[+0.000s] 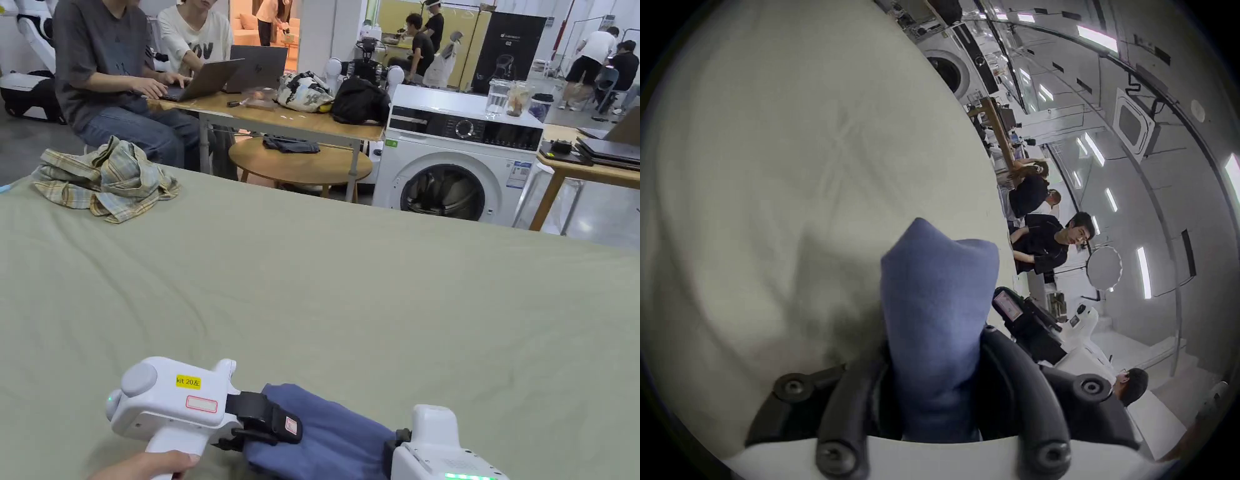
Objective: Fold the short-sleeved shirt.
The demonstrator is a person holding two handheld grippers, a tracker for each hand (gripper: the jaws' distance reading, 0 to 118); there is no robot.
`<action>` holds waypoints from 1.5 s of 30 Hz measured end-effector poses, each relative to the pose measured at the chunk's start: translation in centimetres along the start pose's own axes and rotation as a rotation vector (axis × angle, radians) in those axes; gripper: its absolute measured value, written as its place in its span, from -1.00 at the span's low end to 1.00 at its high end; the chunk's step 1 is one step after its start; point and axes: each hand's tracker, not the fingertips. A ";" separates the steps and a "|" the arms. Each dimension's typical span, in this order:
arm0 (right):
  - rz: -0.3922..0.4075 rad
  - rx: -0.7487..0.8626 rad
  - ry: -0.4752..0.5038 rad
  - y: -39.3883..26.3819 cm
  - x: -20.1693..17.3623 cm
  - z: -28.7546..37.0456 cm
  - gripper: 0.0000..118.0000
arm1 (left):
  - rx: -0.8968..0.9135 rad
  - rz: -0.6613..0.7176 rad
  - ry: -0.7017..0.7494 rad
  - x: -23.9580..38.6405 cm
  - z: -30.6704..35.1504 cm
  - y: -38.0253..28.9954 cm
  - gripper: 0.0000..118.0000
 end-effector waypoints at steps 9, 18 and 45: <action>0.007 0.313 0.038 6.5 -2.8 1.0 -1.00 | 0.083 -0.016 0.141 0.3 10.8 3.1 -0.64; 0.117 0.466 0.141 10.6 -10.9 0.3 -1.00 | 0.202 0.044 0.337 -1.6 24.1 3.9 -0.64; 0.214 0.314 0.283 9.3 -24.0 -3.8 -1.00 | 0.127 0.162 1.117 -12.8 43.5 6.1 -0.65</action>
